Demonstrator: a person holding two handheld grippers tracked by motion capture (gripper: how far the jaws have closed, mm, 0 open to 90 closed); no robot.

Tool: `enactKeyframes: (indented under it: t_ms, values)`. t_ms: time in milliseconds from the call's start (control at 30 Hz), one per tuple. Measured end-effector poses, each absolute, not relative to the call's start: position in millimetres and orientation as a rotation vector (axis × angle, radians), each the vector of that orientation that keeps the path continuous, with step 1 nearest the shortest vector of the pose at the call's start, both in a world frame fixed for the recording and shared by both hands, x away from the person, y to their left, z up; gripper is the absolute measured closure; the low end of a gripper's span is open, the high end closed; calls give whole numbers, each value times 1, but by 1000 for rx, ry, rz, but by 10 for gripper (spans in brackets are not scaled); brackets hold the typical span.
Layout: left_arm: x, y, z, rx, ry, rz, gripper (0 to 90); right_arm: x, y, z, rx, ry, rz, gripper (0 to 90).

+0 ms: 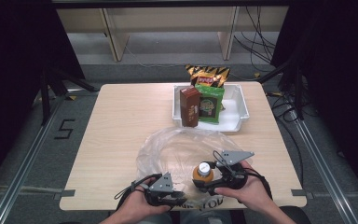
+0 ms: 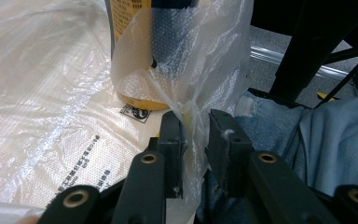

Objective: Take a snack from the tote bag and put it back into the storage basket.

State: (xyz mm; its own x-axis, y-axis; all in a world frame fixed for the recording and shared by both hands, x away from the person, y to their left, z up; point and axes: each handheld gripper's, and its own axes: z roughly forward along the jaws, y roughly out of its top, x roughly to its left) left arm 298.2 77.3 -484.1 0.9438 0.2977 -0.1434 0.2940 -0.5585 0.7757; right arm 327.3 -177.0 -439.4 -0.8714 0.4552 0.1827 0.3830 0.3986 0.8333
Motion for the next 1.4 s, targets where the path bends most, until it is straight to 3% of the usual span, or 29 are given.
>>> enactKeyframes:
  t_ms: [1033, 1400]
  values:
    - [298, 77, -486, 2203, 415, 13, 700, 328, -180, -443, 755, 2571, 1467, 306]
    - [297, 77, -486, 2202, 415, 18, 690, 334, -184, -415, 739, 2524, 1487, 309]
